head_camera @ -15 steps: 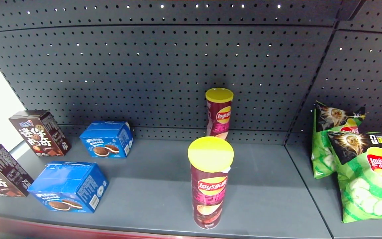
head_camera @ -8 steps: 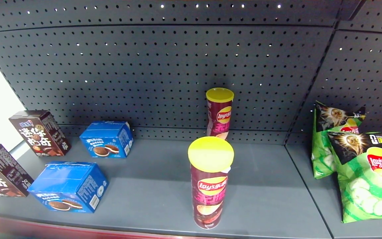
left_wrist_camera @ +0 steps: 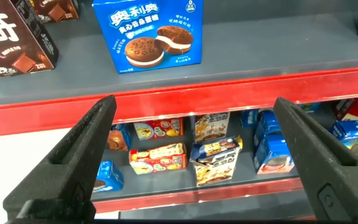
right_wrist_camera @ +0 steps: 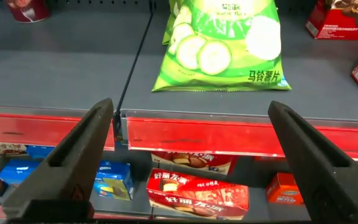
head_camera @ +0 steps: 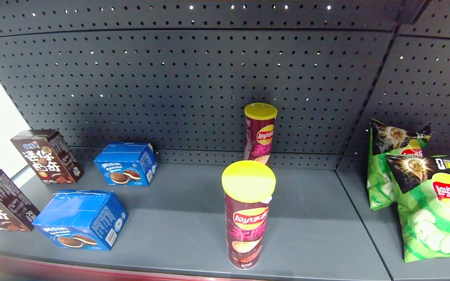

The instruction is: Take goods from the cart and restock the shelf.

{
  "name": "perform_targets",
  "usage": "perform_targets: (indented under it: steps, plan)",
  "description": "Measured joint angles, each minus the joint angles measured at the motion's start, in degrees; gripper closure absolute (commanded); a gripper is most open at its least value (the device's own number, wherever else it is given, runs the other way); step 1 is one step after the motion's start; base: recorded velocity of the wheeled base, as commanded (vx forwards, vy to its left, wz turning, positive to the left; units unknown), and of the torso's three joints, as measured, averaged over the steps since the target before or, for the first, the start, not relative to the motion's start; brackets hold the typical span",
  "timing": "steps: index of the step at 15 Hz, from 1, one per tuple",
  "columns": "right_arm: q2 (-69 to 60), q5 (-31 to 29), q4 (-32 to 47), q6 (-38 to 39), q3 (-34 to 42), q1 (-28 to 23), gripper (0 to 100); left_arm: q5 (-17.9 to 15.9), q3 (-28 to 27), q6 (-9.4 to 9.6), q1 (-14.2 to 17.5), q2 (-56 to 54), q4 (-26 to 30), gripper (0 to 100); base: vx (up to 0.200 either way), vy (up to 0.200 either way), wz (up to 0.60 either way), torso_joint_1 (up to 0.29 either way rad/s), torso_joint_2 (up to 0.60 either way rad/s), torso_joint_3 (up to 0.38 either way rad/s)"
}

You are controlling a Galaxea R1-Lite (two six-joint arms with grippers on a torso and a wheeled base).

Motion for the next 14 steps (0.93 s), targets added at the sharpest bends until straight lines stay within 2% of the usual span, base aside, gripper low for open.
perform_targets:
  steps: [4, 7, 8, 10, 12, 14]
  plan:
    - [0.0, 0.0, 0.0, 0.0, 0.0, 0.0, 0, 0.1, 0.0, 0.55, -0.1, 0.0, -0.1, 0, 0.000, 0.000, 0.00, 0.000, 0.00, 0.000]
    - [0.0, 0.0, 0.0, 0.0, 0.0, 0.0, 0, 1.0, -1.1, -1.55, -0.2, 0.3, -1.5, 0, 0.000, 0.000, 0.00, 0.000, 0.00, 0.000]
    - [0.0, 0.0, 0.0, 0.0, 0.0, 0.0, 0, 0.8, -2.9, -1.50, -0.7, 1.5, -3.1, 0, 0.000, 0.000, 0.00, 0.000, 0.00, 0.000]
    - [0.0, 0.1, 0.0, 0.0, 0.0, 0.0, 0, -1.8, -7.9, 0.04, -2.5, 6.4, -5.2, 0, 0.000, 0.000, 0.00, 0.000, 0.00, 0.000]
    - [0.0, 0.0, 0.0, 0.0, 0.0, 0.0, 0, -6.2, -14.4, 3.12, -6.1, 11.6, -4.6, 0, 0.000, 0.000, 0.00, 0.000, 0.00, 0.000]
    - [0.0, 0.1, 0.0, 0.0, 0.0, 0.0, 0, -7.3, -20.2, 6.66, -8.9, 16.2, -2.0, 0, 0.000, 0.000, 0.00, 0.000, 0.00, 0.000]
